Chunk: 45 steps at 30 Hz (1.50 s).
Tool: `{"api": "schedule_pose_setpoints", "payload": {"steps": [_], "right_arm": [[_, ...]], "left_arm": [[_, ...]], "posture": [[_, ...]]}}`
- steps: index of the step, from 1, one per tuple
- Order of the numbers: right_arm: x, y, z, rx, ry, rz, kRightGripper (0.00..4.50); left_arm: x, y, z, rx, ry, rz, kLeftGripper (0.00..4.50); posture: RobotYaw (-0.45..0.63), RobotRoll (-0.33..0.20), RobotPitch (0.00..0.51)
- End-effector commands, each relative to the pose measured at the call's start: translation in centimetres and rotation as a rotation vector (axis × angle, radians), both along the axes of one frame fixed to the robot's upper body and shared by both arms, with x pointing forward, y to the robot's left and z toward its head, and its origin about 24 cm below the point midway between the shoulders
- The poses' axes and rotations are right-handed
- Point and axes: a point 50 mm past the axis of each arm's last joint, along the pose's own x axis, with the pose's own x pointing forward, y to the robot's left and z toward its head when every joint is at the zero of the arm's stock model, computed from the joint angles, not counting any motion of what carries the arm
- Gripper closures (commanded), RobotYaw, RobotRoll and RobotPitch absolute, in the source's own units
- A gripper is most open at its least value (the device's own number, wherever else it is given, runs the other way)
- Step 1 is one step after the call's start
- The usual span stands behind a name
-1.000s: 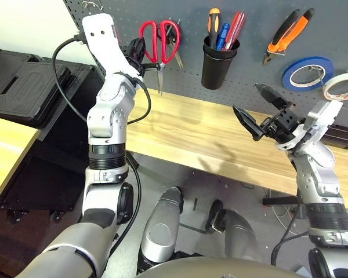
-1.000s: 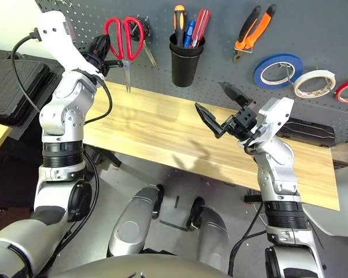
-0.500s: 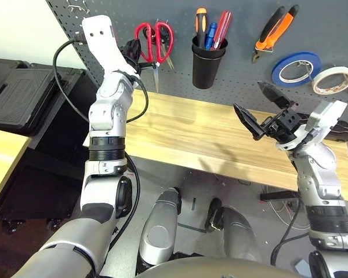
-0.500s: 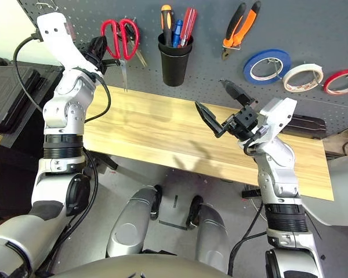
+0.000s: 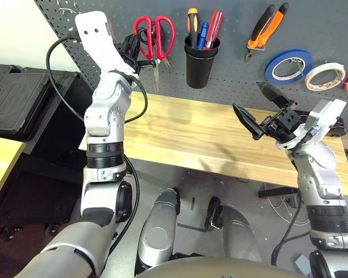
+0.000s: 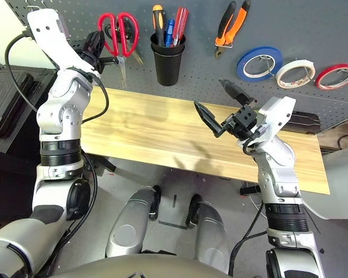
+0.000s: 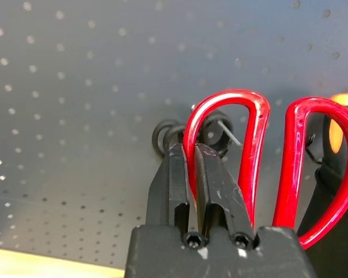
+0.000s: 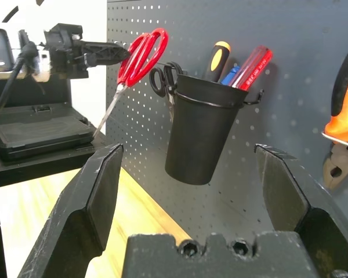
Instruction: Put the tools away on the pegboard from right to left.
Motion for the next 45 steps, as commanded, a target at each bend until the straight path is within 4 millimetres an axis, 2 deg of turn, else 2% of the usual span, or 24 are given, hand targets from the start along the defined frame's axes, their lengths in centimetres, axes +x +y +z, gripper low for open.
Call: {"api": "schedule_pose_setpoints", "payload": {"steps": [1,12,22,33,45], "right_arm": [[0.2,0.2,-0.4,-0.01,0.023,0.015,0.0],[0.8,0.6,-0.2,-0.012,0.017,0.041,0.0],[0.3,0.9,0.4,-0.004,0.009,0.093,0.0],[0.1,1.0,0.6,-0.001,0.014,0.105,0.0],[-0.1,0.8,0.2,-0.008,0.02,0.082,0.0]], "left_arm": [[-0.8,0.5,0.2,-0.004,-0.006,0.014,4.47],[-1.4,1.6,0.5,-0.004,-0.015,0.061,4.47],[-1.1,2.5,0.1,0.004,0.004,0.102,4.47],[0.1,3.1,-0.9,0.022,0.041,0.119,4.47],[1.8,4.0,-0.5,0.051,0.041,0.138,4.47]], "posture": [[0.29,0.0,0.217],[0.31,0.0,0.213],[0.31,0.0,0.213],[0.3,0.0,0.213],[0.28,0.0,0.21]]}}
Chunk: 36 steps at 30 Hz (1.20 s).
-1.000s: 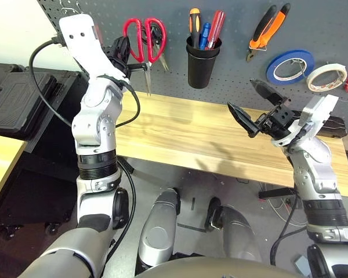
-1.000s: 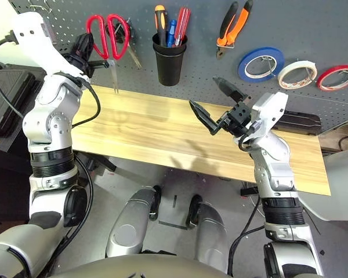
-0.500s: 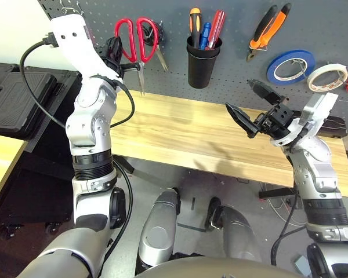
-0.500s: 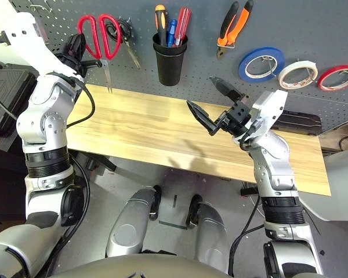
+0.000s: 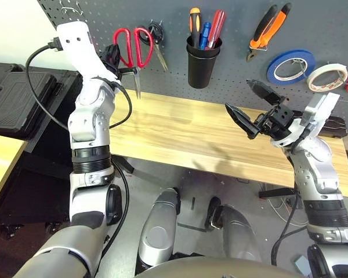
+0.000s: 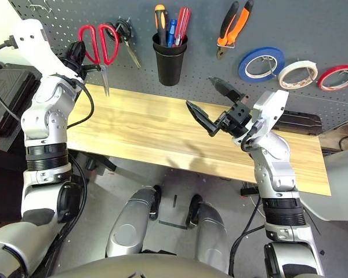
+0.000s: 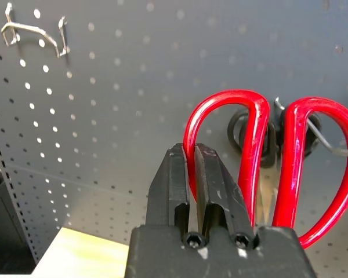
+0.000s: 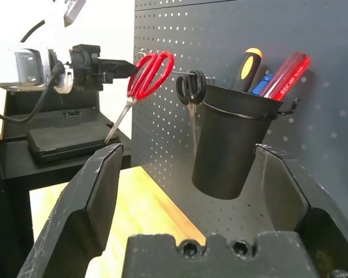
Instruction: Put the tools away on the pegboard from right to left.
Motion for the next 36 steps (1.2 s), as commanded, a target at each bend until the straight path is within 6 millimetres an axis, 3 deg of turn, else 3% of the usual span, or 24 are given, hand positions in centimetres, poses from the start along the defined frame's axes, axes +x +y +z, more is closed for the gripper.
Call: {"api": "schedule_pose_setpoints", "payload": {"steps": [1,17,18,28,36], "right_arm": [[-0.3,-0.1,-0.1,-0.008,-0.002,-0.012,0.0],[-0.3,0.4,0.1,-0.008,-0.013,-0.011,0.0],[-0.3,0.4,0.1,-0.008,-0.012,-0.009,0.0],[-0.1,0.8,-0.1,-0.003,-0.004,0.007,0.0],[0.2,1.0,-0.6,-0.001,0.008,0.011,0.0]], "left_arm": [[0.7,0.2,0.0,0.011,0.001,0.003,4.47],[3.2,0.4,-1.2,0.0,0.031,0.009,4.47],[3.1,0.4,-1.3,-0.001,0.032,0.006,3.81],[1.6,0.3,-2.1,-0.001,0.028,-0.044,0.03],[-1.4,0.3,-2.5,0.02,0.013,-0.105,0.03]], "posture": [[0.28,0.0,0.209],[0.26,0.0,0.211],[0.26,0.0,0.211],[0.28,0.0,0.215],[0.3,0.0,0.218]]}}
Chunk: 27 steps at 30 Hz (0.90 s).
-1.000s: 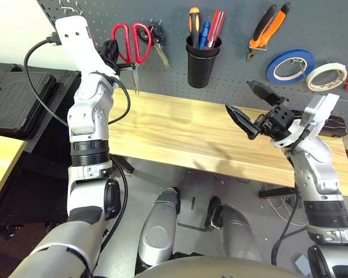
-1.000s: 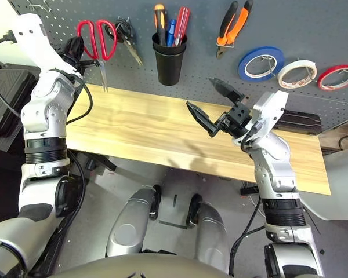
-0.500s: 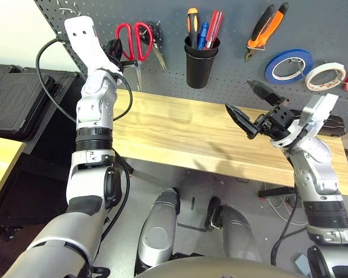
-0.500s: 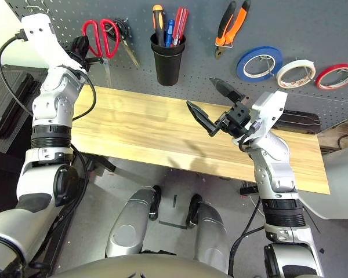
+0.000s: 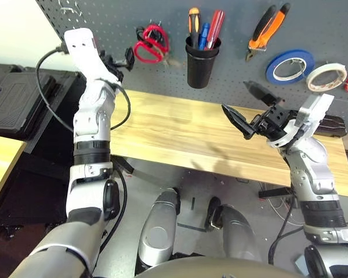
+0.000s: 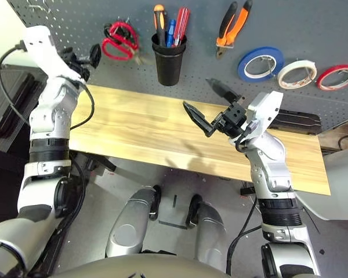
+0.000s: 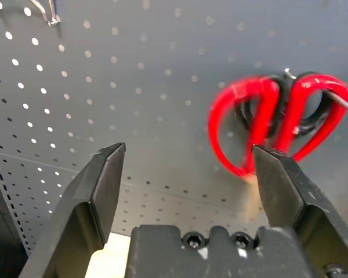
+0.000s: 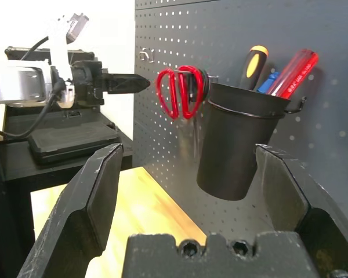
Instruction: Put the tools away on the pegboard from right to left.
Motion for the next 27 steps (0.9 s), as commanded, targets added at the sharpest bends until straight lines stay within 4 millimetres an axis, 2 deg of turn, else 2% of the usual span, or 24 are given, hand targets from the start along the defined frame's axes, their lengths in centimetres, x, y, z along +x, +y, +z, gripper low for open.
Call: {"api": "schedule_pose_setpoints", "payload": {"steps": [1,8,12,19,27], "right_arm": [[0.1,0.0,-0.6,-0.011,0.017,-0.007,0.0],[1.2,-0.7,-1.5,-0.007,0.086,-0.135,0.0],[2.1,-2.0,-2.5,-0.011,0.155,-0.359,0.0],[2.2,-4.8,-4.8,0.02,0.255,-0.737,0.0],[1.5,-7.9,-6.4,0.114,0.274,-0.989,0.0]], "left_arm": [[-1.6,-0.6,-0.2,0.024,0.0,-0.074,0.03],[-4.5,-1.5,-1.0,0.115,0.017,-0.2,0.03],[-5.5,-1.4,-1.9,0.145,0.037,-0.243,0.03],[-5.6,0.3,-4.0,0.104,0.02,-0.242,0.03],[-5.8,2.6,-5.7,0.098,0.031,-0.198,0.03]], "posture": [[0.3,0.0,0.218],[0.31,0.0,0.225],[0.3,0.0,0.226],[0.25,0.0,0.217],[0.2,0.0,0.21]]}}
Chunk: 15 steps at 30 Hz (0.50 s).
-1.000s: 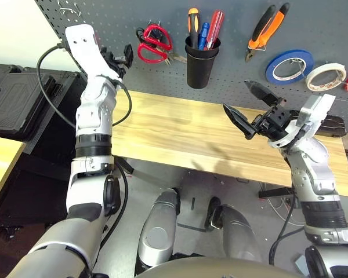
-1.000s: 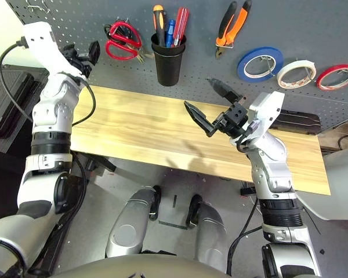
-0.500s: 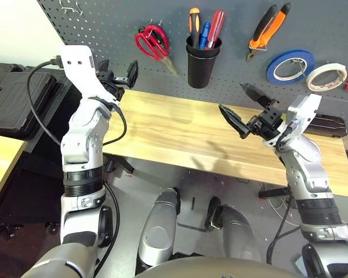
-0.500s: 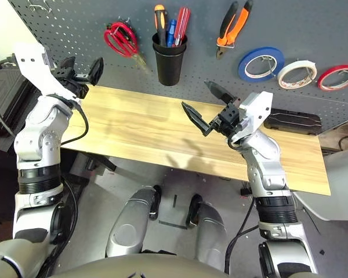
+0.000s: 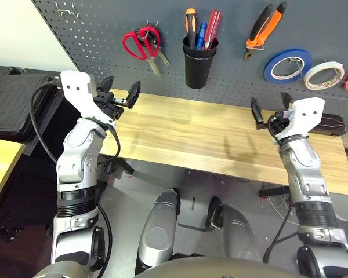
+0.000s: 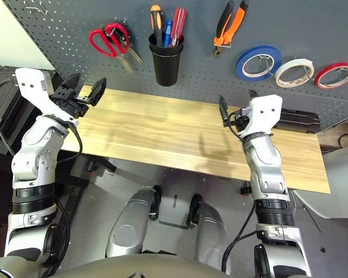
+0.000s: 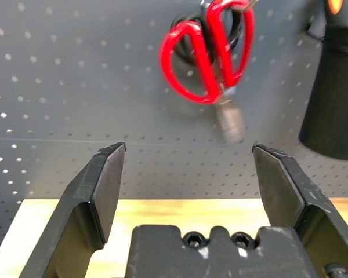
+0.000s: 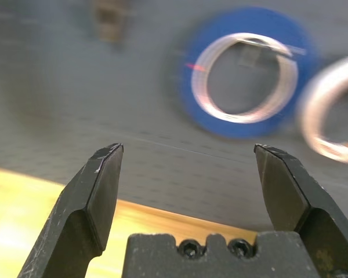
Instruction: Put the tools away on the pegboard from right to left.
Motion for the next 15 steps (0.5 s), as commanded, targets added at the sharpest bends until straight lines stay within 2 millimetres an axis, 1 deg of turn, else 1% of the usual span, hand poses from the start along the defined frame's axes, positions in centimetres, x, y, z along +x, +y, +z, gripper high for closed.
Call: {"api": "schedule_pose_setpoints", "payload": {"steps": [1,7,11,15], "right_arm": [[-0.6,-1.6,-1.2,0.032,0.009,-0.12,0.0],[-1.0,-3.2,-2.1,0.06,0.004,-0.233,0.0],[-1.3,-4.4,-2.4,0.073,-0.006,-0.299,0.0],[-1.4,-5.4,-2.8,0.068,-0.009,-0.333,0.0]], "left_arm": [[-0.2,0.9,-1.2,-0.015,0.025,0.005,0.03],[-0.6,1.8,-2.1,-0.05,0.023,0.003,0.03],[-1.1,2.8,-3.1,-0.059,0.036,0.022,0.03],[-1.4,3.6,-3.3,-0.063,0.027,0.03,0.03]], "posture": [[0.19,0.0,0.208],[0.16,0.0,0.203],[0.15,0.0,0.2],[0.14,0.0,0.201]]}}
